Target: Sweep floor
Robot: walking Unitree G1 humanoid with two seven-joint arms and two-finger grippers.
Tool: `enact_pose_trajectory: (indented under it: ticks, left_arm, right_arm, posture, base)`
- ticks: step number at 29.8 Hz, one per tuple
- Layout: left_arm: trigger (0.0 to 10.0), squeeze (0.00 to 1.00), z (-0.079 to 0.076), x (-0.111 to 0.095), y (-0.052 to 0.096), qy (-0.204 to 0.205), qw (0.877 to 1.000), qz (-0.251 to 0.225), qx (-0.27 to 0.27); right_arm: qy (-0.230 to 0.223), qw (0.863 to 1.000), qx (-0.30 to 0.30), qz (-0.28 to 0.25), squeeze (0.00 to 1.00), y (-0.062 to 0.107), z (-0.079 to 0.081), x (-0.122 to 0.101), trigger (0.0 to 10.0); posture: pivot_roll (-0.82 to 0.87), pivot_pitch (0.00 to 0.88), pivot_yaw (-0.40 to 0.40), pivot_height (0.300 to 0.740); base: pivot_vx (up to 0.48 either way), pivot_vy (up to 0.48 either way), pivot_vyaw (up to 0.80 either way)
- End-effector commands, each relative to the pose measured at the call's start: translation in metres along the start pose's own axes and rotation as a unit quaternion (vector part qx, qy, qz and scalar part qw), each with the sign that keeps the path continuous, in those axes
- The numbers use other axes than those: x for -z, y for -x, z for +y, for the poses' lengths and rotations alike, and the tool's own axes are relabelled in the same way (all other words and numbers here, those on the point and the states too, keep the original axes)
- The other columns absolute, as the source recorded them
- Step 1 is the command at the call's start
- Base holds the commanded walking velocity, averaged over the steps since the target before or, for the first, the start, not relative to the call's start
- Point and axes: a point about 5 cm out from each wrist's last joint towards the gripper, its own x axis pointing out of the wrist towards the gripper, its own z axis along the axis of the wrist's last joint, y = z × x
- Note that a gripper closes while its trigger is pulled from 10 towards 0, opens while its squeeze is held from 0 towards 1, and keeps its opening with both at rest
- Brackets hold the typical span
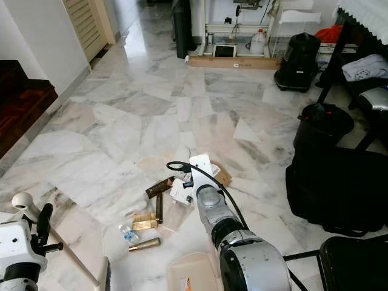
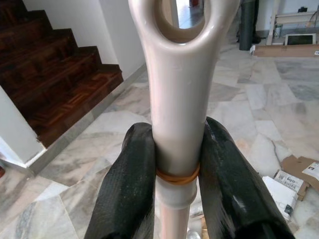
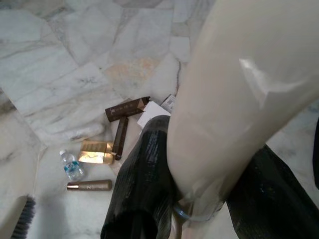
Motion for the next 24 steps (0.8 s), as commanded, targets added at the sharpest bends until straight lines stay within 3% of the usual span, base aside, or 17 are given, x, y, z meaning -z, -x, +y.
enact_pose_trajectory:
  ticks: [1,5,10,24]
  left_arm:
    - [10.0,0.00,0.002,-0.010,-0.002,-0.011,1.000,-0.022,-0.003]
    - [10.0,0.00,0.003,-0.012,-0.003,-0.012,1.000,-0.028,-0.004]
    - [10.0,0.00,0.002,-0.012,-0.003,-0.012,0.999,-0.031,-0.004]
    - [10.0,0.00,0.002,-0.011,0.001,-0.012,1.000,-0.027,-0.004]
  right_arm:
    - [-0.017,1.000,-0.010,-0.016,0.00,0.000,0.005,-0.005,10.0]
    - [-0.042,0.997,-0.001,-0.062,0.00,-0.001,0.002,-0.024,10.0]
    - [-0.049,0.996,0.004,-0.076,0.00,-0.001,-0.001,-0.030,10.0]
    - [0.007,1.000,0.012,0.002,0.00,0.001,-0.001,0.004,10.0]
  posture:
    - [0.12,0.088,0.045,0.740]
    - [0.12,0.084,0.045,0.740]
    - [0.12,0.081,0.044,0.740]
    - [0.12,0.095,0.041,0.740]
  base:
    - [0.000,0.000,0.00]
    - [0.000,0.000,0.00]
    - [0.000,0.000,0.00]
    - [0.000,0.000,0.00]
